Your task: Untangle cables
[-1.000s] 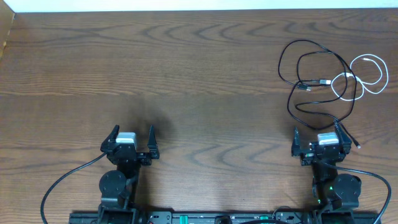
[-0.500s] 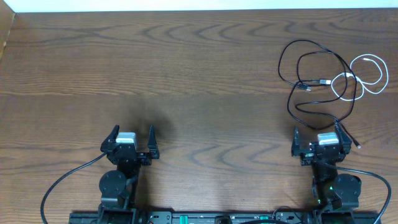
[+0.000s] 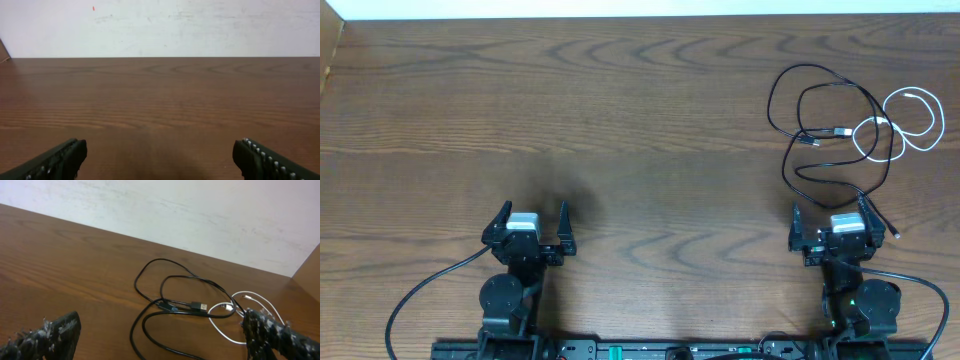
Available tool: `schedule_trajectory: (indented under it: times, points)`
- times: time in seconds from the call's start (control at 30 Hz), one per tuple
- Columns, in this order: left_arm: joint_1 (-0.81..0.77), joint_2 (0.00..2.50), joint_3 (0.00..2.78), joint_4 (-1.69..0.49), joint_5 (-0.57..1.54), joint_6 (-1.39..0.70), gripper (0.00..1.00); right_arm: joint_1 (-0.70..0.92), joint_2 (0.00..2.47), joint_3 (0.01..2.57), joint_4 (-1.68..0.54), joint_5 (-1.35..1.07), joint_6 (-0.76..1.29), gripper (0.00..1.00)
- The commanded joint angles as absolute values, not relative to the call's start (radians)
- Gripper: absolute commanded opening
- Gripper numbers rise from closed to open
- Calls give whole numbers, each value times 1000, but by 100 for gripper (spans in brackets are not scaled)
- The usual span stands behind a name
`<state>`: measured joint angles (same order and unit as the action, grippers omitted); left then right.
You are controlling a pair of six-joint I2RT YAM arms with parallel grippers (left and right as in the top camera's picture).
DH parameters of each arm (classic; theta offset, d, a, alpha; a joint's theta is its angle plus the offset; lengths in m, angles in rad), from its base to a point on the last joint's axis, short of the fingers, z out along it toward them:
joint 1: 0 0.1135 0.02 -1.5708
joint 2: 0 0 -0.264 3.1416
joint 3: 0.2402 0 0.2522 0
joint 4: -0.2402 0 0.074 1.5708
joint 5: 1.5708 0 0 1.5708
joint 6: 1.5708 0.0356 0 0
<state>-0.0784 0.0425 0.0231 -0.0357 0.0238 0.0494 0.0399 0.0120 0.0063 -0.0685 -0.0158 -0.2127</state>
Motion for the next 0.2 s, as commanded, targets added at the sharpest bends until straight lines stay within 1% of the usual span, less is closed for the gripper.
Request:
schedule_trajectory:
  times: [0.0,0.17]
  points:
    - [-72,43,6,-74,10,45,98,47,5,5,-73,-26,-221,99]
    - [-72,43,6,-74,10,45,98,47,5,5,-73,-26,-221,99]
